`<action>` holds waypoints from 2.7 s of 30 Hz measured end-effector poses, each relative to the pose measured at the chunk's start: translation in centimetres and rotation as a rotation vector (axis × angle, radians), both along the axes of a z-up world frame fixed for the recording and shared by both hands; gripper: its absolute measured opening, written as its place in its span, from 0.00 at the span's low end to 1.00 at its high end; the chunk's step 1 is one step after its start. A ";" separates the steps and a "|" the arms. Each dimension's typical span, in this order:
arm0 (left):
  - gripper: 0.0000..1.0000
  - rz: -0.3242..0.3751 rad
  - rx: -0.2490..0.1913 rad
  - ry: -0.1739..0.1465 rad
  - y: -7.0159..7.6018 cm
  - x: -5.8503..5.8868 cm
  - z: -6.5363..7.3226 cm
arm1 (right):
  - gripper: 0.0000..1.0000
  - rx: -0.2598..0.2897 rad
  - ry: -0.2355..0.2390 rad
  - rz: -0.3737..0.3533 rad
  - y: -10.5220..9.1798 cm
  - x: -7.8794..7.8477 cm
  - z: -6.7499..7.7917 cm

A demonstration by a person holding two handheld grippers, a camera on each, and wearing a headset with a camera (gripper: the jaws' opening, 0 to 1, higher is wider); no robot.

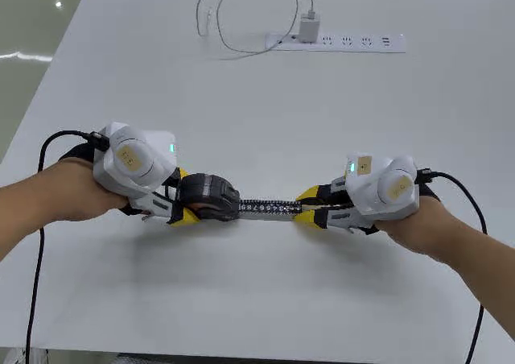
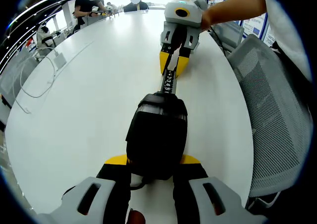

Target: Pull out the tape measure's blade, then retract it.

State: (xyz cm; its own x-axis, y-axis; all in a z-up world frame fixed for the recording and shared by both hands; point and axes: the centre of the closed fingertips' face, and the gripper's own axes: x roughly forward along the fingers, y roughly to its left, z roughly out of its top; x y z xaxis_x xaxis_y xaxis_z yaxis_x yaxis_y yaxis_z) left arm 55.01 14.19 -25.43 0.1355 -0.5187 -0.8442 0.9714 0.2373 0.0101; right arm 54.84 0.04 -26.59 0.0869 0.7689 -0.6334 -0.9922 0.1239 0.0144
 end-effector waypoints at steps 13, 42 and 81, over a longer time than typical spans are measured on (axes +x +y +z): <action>0.28 0.001 0.001 0.000 0.0 0.0 0.0 | 0.08 -0.019 -0.003 -0.010 -1.5 0.0 -0.1; 0.28 0.002 0.006 0.001 0.0 0.0 -0.1 | 0.08 -0.036 -0.010 -0.025 -3.4 0.2 0.0; 0.28 0.003 0.006 0.001 0.0 0.0 0.0 | 0.07 -0.068 -0.012 -0.048 -5.9 0.1 0.2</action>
